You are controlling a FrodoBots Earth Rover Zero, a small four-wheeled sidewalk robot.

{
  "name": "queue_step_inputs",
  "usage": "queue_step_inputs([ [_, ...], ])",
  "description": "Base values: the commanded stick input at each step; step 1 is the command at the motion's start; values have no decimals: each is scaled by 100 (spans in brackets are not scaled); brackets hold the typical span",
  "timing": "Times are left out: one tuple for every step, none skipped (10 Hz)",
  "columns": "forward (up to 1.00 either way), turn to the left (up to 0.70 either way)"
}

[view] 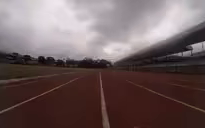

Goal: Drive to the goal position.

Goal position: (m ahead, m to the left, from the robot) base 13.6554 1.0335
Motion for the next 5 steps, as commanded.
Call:
queue_step_inputs([
  [70, 0],
  [70, 0],
  [70, 0],
  [70, 0],
  [70, 0],
])
